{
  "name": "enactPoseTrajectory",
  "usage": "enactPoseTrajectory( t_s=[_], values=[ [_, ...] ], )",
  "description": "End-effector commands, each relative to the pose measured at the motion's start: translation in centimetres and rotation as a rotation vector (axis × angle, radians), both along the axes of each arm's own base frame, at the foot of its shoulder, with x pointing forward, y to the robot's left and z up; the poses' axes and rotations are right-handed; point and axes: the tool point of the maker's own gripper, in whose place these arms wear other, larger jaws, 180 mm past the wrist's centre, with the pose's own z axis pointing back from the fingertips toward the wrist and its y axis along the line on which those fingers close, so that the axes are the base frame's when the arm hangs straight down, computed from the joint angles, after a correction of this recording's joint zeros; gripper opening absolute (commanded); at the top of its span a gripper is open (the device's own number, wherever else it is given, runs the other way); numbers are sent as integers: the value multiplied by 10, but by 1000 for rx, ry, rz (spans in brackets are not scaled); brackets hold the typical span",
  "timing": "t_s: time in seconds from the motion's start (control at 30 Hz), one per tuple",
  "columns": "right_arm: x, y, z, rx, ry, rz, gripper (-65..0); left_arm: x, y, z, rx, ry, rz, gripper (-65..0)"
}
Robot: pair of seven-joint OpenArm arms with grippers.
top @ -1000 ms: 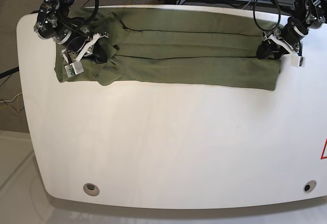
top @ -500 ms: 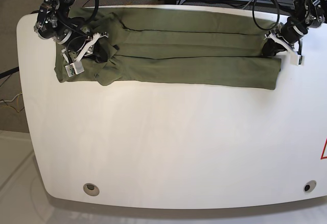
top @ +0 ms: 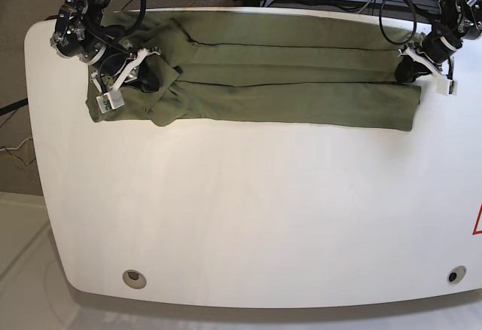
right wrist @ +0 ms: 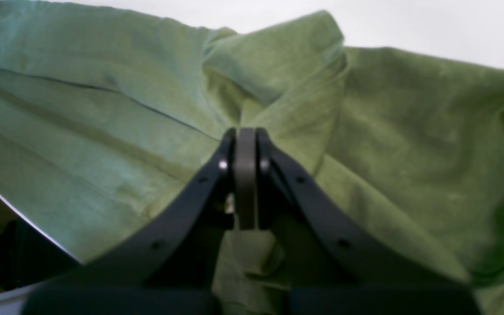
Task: Fold the T-shirt properly
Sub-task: 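Lower the left gripper onto the other strip end and close on it, then lift the strip end with the left gripper and fold it toward the right gripper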
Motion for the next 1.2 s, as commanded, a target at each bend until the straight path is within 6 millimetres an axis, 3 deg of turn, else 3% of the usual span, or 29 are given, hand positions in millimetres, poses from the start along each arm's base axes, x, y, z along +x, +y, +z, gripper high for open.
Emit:
enactPoseTrajectory(
  t_s=[0.0, 0.13, 0.2, 0.6, 0.9, 1.07, 1.17],
  values=[
    [6, -1, 9, 6, -41, -1, -650, 9, 7, 14, 5, -52, 3, -631],
    [7, -1, 10, 7, -44, -1, -650, 11, 3, 19, -1, -65, 2, -639],
    [9, -2, 12, 9, -54, -4, -650, 19, -12, 40, 9, -123, -23, -650],
    [7, 0, 8, 10, -39, 0, -650, 26, -58, 99, -30, -238, -159, -650],
    [8, -1, 8, 10, -43, -4, -650, 21, -98, 101, -46, -235, -243, -645],
    [9, -2, 10, 9, -48, -6, -650, 18, -125, 96, -69, -228, -296, -576],
    [9, -2, 9, 8, -47, -6, -650, 17, -136, 93, -80, -225, -314, -568]
  ],
)
